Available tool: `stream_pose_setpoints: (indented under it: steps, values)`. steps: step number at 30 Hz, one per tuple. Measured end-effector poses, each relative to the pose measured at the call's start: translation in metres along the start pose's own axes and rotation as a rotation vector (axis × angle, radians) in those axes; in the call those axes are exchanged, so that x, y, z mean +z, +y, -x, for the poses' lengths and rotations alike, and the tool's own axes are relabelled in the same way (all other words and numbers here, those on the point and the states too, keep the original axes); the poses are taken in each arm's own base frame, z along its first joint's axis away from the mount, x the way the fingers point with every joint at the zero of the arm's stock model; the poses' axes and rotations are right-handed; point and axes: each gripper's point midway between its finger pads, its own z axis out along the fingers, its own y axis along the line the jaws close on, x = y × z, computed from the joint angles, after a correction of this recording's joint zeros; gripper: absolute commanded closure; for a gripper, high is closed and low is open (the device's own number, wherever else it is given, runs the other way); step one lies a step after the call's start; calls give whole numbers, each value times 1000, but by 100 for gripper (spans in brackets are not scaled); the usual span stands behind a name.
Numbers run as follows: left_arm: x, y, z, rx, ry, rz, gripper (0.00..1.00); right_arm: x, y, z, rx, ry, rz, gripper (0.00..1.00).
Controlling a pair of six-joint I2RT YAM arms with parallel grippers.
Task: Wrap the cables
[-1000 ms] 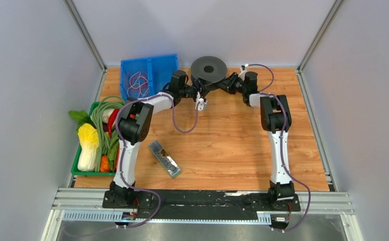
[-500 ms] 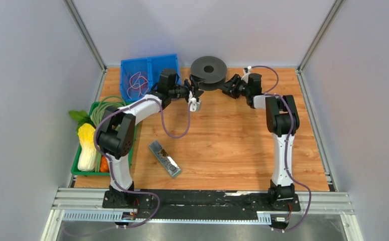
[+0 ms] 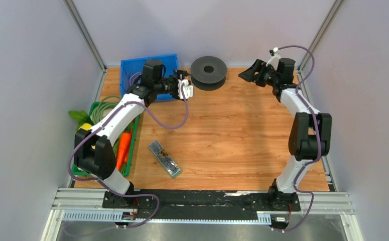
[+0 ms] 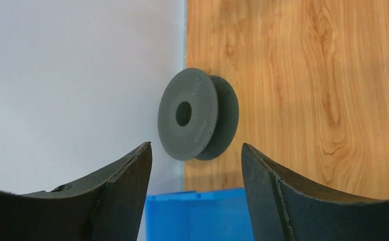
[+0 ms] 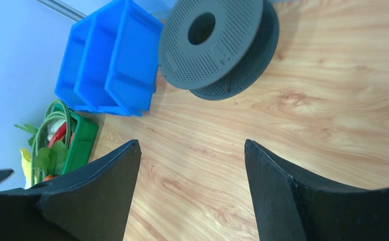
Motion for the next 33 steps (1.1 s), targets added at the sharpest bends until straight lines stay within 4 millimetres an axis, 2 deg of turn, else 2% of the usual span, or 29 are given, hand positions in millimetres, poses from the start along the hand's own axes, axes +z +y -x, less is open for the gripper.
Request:
stream_pose_setpoints:
  steps: [3,8,12,15,18,22,24,27,28,30,33]
  values:
    - [-21,21,8,-174,87,41,25,-34,24,22,-111,-29,-9,2]
    - [-65,54,26,-414,228,140,24,-88,78,43,-320,-82,2,0]
    - [-101,46,41,-651,328,167,23,-129,112,49,-460,-111,-6,0]
    - [-116,26,43,-843,404,173,22,-150,119,44,-504,-115,-39,0]
    - [-127,-2,35,-1034,486,187,22,-162,107,29,-459,-92,-105,0]
    - [-148,-59,6,-1282,636,242,21,-161,68,-7,-369,-6,-206,0]
    - [-157,-88,-8,-1385,718,262,20,-161,40,-41,-319,60,-266,0]
    - [-166,-121,-27,-1476,825,295,20,-168,7,-95,-252,161,-342,0]
    - [-167,-130,-30,-1492,849,301,20,-172,0,-108,-237,186,-361,0]
    - [-169,-141,-33,-1510,876,307,20,-178,-6,-121,-228,204,-384,0]
    - [-171,-140,-35,-1507,877,332,19,-184,-2,-118,-246,178,-392,0]
